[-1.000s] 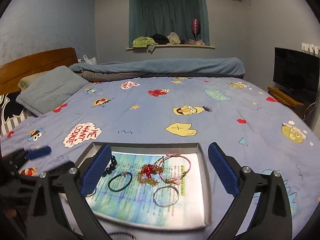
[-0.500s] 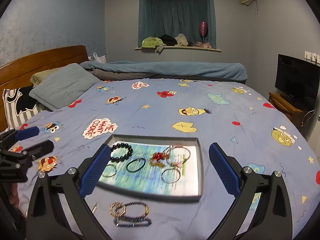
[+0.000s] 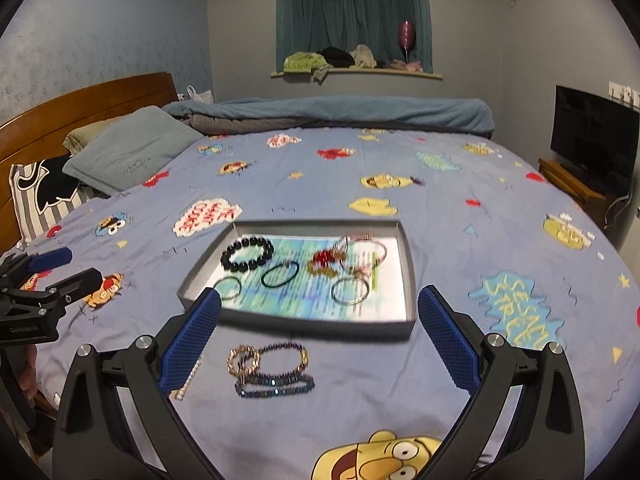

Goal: Organize jewelry
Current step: 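Move both open tools back over the remaining jewelry, then close the left tool on the pearl hairpin while the right tool grasps the dark blue bead bracelet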

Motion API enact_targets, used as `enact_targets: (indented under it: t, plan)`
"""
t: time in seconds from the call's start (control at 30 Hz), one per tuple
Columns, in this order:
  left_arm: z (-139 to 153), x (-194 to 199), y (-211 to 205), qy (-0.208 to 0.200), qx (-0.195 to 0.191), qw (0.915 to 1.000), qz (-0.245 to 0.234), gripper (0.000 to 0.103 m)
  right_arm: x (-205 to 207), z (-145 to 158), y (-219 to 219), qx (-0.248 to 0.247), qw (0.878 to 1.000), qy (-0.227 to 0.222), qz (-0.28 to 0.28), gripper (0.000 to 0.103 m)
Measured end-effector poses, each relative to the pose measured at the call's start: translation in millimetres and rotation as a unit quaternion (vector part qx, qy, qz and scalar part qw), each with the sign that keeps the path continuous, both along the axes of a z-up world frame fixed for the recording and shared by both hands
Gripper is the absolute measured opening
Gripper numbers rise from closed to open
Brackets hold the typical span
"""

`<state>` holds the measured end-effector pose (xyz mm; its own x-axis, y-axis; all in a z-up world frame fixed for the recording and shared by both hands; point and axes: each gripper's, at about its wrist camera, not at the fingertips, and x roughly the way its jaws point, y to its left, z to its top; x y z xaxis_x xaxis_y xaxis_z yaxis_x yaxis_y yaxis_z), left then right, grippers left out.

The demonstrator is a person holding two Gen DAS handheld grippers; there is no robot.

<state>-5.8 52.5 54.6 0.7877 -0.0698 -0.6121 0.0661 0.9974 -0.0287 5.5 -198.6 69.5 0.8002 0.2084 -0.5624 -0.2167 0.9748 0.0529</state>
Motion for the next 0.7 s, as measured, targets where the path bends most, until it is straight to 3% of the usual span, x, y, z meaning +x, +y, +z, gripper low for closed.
enact_targets:
  t: [0.37, 0.57, 0.7]
  plan:
    - [-57, 3, -10, 0.037, -0.009, 0.9992, -0.013, 0.097, 5, -56, -6, 0.003, 0.999, 0.036, -0.015, 0.097]
    - [-83, 1, -28, 0.063, -0.002, 0.9965, -0.056, 0.097, 2, -94, 2, -0.029, 0.998, 0.056, 0.011, 0.096]
    - [-93, 0, -36, 0.074, -0.004, 0.9944, -0.076, 0.096, 2, -105, 6, -0.048, 0.997, 0.056, 0.019, 0.075]
